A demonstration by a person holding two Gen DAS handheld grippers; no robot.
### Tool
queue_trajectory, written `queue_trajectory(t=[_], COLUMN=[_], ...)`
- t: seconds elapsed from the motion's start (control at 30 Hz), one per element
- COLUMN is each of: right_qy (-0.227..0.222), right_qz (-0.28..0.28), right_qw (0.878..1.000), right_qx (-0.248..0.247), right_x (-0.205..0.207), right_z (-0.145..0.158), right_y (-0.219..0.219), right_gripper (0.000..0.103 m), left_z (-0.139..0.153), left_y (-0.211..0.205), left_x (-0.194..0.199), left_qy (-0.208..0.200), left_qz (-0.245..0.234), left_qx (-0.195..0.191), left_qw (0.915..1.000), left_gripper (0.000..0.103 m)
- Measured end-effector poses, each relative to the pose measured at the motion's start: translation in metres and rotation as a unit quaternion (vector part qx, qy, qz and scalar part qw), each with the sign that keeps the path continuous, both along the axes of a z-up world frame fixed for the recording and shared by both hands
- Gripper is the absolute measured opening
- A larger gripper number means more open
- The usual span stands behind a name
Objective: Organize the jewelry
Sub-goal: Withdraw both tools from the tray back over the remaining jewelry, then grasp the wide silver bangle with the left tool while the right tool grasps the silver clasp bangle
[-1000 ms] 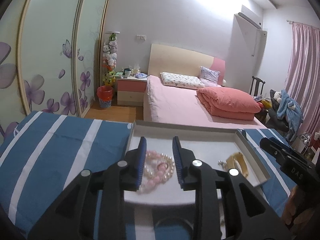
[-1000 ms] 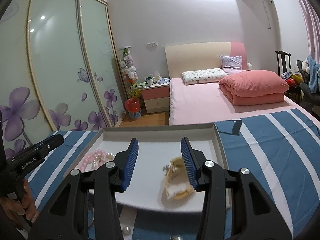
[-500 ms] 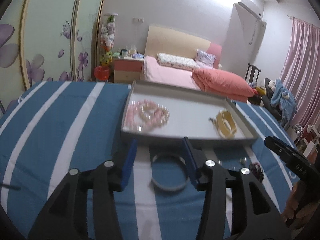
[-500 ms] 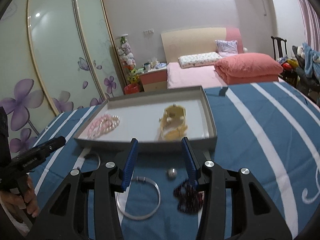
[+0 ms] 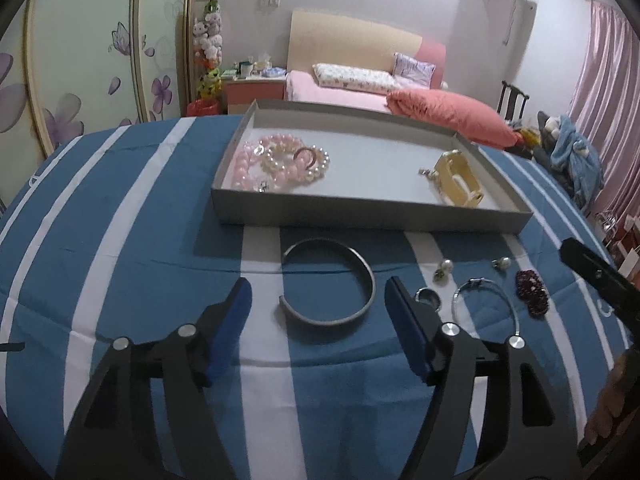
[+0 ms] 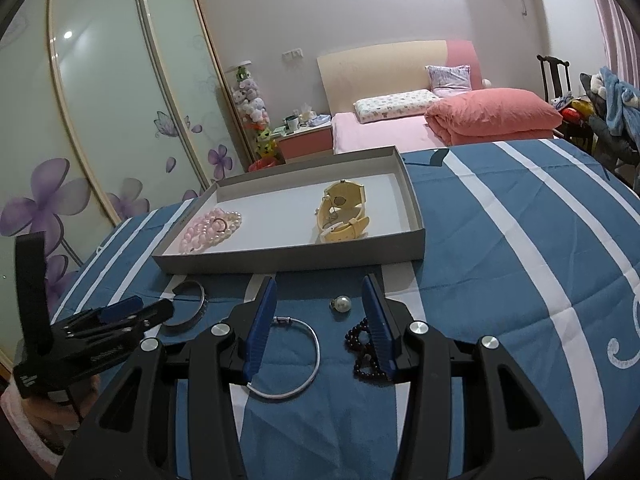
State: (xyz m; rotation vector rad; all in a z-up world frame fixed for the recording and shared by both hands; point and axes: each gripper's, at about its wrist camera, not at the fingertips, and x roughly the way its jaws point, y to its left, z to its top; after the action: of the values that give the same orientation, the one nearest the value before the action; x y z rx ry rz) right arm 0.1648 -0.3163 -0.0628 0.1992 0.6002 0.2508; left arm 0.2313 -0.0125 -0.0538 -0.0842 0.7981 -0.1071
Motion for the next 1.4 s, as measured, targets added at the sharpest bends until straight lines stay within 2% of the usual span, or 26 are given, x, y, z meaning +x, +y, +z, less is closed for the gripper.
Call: queue_trajectory(t=[0.3, 0.6, 0.7, 0.8, 1.17, 1.4], right_qy=[0.007, 0.010, 0.010, 0.011, 0.016, 0.039], right_qz=[0.003, 0.002, 0.002, 0.001, 0.008, 0.037], right_qw=[1.000, 1.000, 1.000, 1.000, 1.000, 0.999], right_qx=[0.004, 0.007, 0.007, 0.008, 0.008, 0.002], right_x=[0.000, 0.000, 0.000, 0.000, -0.005, -0.011], right_z=[-0.004, -0.004, -0.004, -0.005, -0.006, -0.011], right_y=[-0.001, -0.002, -0.002, -0.002, 0.001, 0.009], right_gripper=[0.046, 0.046, 0.046, 0.046, 0.046, 0.046], left_z=[-0.009, -0.016, -0.017, -0.016, -0.014, -0.009], left_y=[-0.007, -0.018, -0.020, -0.020, -0.020, -0.003], left_x=[0.026, 0.043, 0.045, 0.044, 0.044, 0.037], left_qy=[0.032, 0.058, 0.060, 0.055, 0.054, 0.047], left_qz=[-0.003, -0.005, -0.006, -0.006, -0.005, 0.009], left_qx=[0.008, 0.043, 0.055, 0.061, 0.053, 0.039], left_qw=[0.9995, 0.9974, 0.9967, 0.9966, 0.9971, 0.9981], left_gripper=[0.076, 0.076, 0.073, 0.060, 0.060, 0.060])
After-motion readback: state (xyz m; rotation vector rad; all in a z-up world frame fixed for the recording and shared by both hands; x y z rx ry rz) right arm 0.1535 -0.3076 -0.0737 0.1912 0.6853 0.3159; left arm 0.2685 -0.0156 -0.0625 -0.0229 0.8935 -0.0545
